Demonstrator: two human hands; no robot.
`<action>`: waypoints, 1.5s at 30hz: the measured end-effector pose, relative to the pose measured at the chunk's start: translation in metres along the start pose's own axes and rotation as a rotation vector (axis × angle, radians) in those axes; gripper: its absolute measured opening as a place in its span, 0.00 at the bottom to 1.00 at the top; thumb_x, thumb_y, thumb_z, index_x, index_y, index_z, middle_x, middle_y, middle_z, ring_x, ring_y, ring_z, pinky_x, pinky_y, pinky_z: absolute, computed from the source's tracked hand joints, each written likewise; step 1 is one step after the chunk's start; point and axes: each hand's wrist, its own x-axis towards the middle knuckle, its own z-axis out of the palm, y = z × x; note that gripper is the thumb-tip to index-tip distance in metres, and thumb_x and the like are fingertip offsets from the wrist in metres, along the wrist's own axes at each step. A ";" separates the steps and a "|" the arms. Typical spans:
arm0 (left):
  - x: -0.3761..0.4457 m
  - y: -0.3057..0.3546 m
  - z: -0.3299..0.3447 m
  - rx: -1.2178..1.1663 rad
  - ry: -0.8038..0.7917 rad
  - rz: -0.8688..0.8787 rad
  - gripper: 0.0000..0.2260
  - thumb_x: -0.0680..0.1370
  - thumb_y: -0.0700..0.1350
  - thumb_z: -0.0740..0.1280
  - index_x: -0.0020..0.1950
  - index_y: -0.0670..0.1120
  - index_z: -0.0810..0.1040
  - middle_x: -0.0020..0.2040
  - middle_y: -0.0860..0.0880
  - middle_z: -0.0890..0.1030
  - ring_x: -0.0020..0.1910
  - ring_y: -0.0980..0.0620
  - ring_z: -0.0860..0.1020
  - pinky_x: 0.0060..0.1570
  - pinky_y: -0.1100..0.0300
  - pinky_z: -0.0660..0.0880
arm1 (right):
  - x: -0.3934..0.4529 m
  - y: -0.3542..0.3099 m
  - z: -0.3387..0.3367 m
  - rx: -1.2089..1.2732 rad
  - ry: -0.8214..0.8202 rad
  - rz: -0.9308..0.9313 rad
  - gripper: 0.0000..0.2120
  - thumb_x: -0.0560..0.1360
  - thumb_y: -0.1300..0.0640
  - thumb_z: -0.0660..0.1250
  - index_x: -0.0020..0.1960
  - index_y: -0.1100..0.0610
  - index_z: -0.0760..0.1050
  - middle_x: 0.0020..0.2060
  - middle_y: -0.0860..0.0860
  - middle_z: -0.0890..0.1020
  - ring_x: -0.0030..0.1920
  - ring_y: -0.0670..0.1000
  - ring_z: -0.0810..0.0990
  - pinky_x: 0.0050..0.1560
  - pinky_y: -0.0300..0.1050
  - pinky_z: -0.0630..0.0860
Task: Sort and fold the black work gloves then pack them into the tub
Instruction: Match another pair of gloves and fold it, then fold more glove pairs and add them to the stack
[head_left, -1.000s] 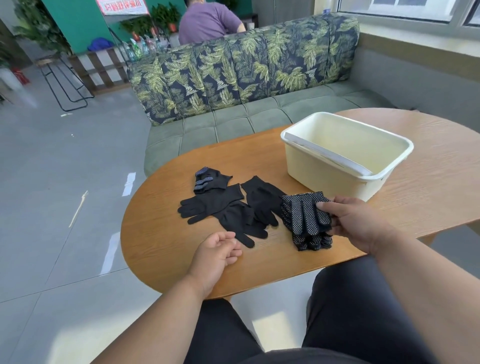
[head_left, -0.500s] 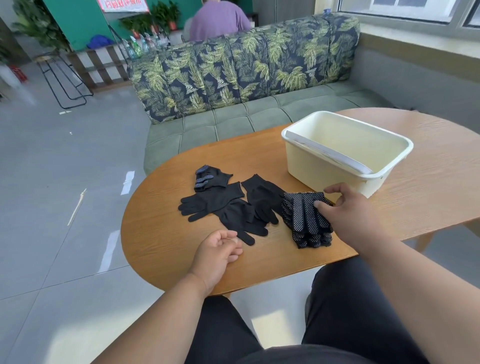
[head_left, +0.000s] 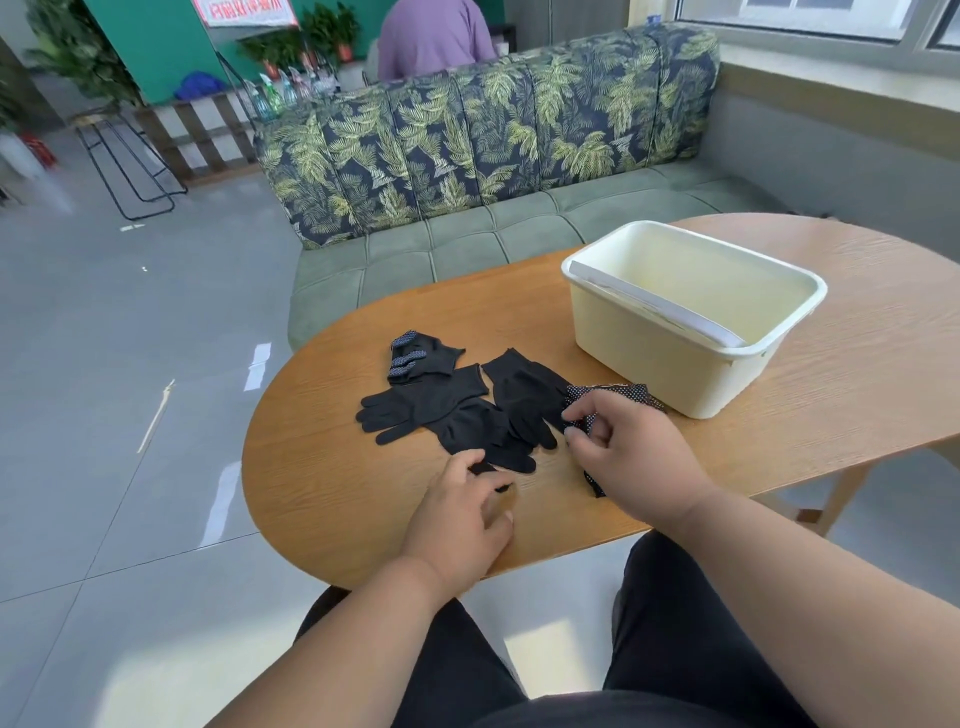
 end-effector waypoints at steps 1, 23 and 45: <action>0.000 0.002 0.002 0.086 -0.006 0.030 0.19 0.82 0.55 0.65 0.74 0.60 0.75 0.79 0.60 0.61 0.73 0.55 0.65 0.72 0.58 0.68 | -0.002 0.000 0.003 -0.006 -0.010 -0.015 0.05 0.78 0.54 0.69 0.50 0.45 0.78 0.27 0.44 0.75 0.31 0.45 0.75 0.34 0.37 0.72; -0.046 -0.017 -0.034 0.018 0.172 -0.242 0.07 0.81 0.50 0.64 0.44 0.57 0.77 0.47 0.58 0.76 0.43 0.57 0.77 0.40 0.63 0.76 | -0.019 -0.009 0.071 0.121 -0.385 0.209 0.15 0.80 0.56 0.64 0.65 0.46 0.74 0.37 0.48 0.81 0.38 0.46 0.79 0.37 0.37 0.74; 0.022 -0.066 -0.062 -0.144 0.373 -0.651 0.07 0.83 0.50 0.63 0.55 0.48 0.75 0.46 0.48 0.81 0.40 0.51 0.78 0.33 0.57 0.70 | -0.015 0.001 0.077 0.273 -0.351 0.337 0.35 0.80 0.57 0.63 0.82 0.41 0.54 0.38 0.54 0.83 0.38 0.51 0.83 0.44 0.53 0.84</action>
